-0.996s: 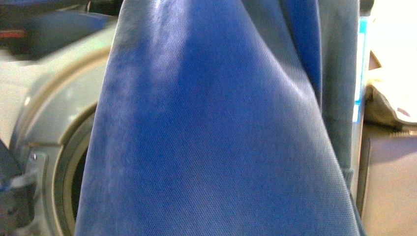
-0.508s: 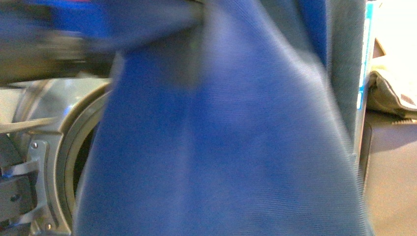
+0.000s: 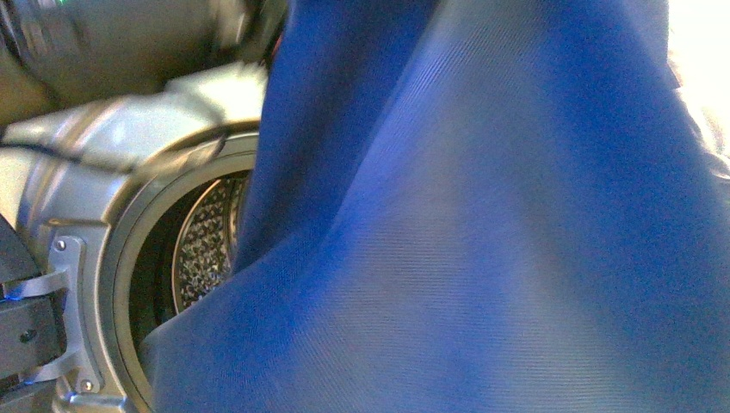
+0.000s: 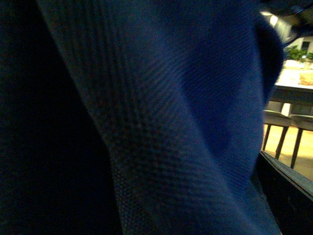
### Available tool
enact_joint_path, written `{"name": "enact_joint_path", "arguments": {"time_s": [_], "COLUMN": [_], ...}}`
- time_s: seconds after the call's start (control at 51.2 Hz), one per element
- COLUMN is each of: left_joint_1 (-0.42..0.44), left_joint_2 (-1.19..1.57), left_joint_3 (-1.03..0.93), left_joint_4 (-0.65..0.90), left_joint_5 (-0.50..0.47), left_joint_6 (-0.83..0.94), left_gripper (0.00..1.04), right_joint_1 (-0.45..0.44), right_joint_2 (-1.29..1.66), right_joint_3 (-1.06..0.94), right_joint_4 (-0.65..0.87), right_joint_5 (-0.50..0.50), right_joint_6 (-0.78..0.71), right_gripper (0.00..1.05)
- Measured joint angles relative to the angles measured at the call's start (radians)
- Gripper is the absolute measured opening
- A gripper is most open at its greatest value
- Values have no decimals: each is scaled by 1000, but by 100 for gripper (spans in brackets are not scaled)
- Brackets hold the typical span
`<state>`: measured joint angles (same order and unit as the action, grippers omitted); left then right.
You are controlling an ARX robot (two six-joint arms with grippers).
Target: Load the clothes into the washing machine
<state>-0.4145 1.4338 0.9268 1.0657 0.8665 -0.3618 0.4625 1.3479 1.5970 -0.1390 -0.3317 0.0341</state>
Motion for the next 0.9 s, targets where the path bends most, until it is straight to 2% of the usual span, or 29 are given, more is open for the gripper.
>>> {"name": "enact_joint_path", "arguments": {"time_s": [0.078,0.215,0.371,0.586,0.625,0.684,0.723,0.899], "left_joint_1": [-14,-43,-68,-87,-88,-90,-90,-68], "left_joint_2": [11,57,96,103,104,106,106,108], "left_joint_3": [14,69,120,127,127,127,127,127], "left_joint_4": [-59,-153,-159,-147,-143,-138,-135,-129], "left_joint_5": [-43,-179,-325,-471,-500,-568,-583,-638], "left_joint_6": [39,135,209,263,270,277,280,283], "left_gripper": [98,98,98,98,96,86,82,64], "right_joint_1": [0,0,0,0,0,0,0,0], "right_joint_2": [0,0,0,0,0,0,0,0], "right_joint_3": [0,0,0,0,0,0,0,0], "right_joint_4": [0,0,0,0,0,0,0,1], "right_joint_5": [0,1,5,4,5,5,4,4], "right_joint_6": [0,0,0,0,0,0,0,0], "right_gripper": [11,11,11,11,11,11,12,31]}}
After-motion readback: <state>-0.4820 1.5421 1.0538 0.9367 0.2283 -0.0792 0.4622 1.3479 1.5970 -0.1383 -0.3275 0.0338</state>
